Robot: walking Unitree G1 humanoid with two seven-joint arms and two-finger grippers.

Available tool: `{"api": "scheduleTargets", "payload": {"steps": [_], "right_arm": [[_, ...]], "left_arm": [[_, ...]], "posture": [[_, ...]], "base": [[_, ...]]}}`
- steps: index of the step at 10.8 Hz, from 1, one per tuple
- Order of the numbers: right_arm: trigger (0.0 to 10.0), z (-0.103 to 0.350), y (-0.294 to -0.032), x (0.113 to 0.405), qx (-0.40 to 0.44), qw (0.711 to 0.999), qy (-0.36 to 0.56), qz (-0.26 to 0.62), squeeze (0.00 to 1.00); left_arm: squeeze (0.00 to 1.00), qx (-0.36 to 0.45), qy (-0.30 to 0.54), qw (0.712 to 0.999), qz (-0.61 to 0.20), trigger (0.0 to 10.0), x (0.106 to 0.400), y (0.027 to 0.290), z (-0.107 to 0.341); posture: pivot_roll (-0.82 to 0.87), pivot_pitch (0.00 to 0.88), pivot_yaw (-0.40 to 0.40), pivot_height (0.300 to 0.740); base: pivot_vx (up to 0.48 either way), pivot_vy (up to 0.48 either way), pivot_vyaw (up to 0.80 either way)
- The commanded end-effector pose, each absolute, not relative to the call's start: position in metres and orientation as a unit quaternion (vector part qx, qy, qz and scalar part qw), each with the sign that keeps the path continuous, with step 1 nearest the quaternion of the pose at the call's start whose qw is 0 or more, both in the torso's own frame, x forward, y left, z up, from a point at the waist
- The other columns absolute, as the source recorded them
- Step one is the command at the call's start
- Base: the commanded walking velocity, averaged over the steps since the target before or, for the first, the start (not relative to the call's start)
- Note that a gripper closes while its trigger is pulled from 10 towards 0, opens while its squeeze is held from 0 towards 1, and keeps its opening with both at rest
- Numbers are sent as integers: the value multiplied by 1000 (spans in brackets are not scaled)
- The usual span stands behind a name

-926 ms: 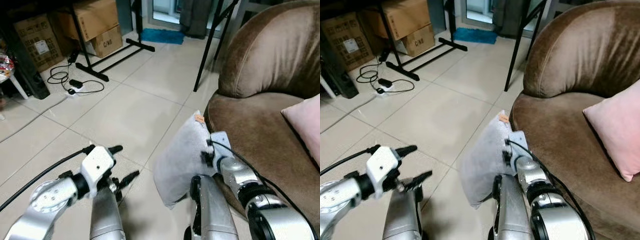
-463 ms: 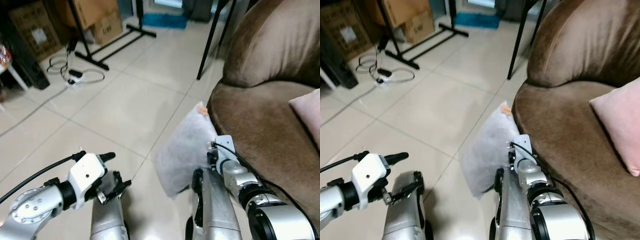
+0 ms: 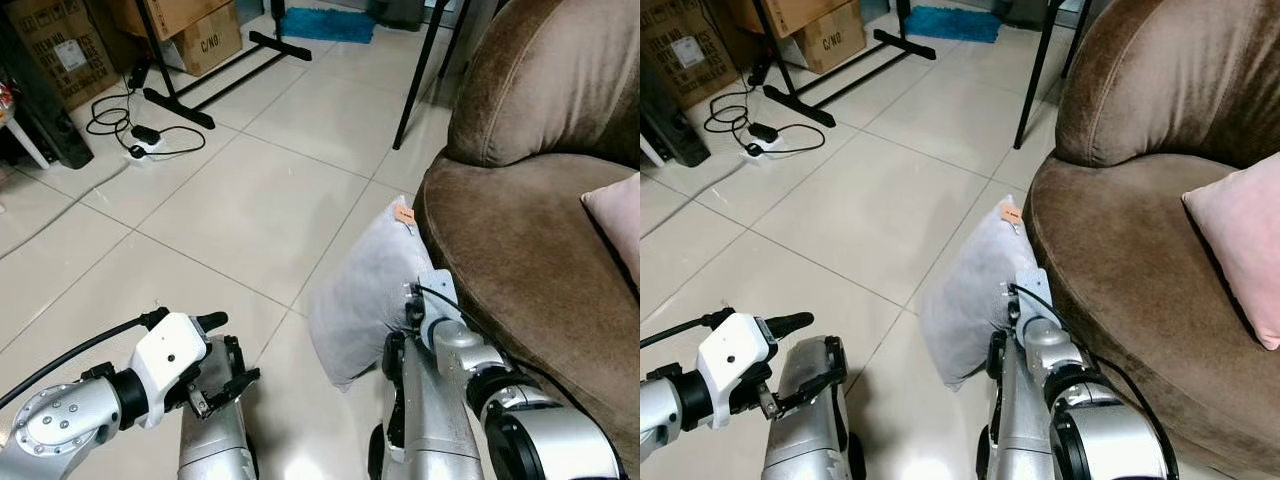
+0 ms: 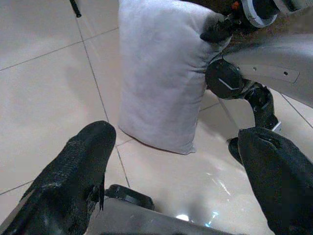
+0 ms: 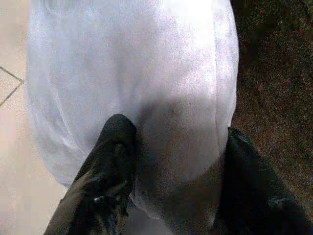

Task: Move the pillow to the sofa from floor

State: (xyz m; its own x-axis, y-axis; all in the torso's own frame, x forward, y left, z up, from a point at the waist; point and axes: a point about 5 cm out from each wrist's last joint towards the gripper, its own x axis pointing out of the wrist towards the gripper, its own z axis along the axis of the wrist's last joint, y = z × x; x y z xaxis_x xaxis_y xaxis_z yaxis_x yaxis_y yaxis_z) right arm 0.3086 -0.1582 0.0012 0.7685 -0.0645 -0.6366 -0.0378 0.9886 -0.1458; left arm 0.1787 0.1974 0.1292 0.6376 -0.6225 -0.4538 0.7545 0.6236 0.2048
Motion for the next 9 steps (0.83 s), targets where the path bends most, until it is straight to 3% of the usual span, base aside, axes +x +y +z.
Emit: {"api": "scheduleTargets", "payload": {"steps": [1, 9], "right_arm": [[0, -1, -156, 307, -67, 936, 347, -3, 0], [0, -1, -156, 307, -67, 933, 353, 14, 0]], "left_arm": [[0, 195, 172, 884, -388, 10000, 177, 198, 132], [0, 193, 174, 880, -397, 10000, 181, 192, 132]], "posture": [[180, 140, -11, 466], [169, 116, -11, 466]], "base": [[0, 0, 0], [0, 0, 0]]}}
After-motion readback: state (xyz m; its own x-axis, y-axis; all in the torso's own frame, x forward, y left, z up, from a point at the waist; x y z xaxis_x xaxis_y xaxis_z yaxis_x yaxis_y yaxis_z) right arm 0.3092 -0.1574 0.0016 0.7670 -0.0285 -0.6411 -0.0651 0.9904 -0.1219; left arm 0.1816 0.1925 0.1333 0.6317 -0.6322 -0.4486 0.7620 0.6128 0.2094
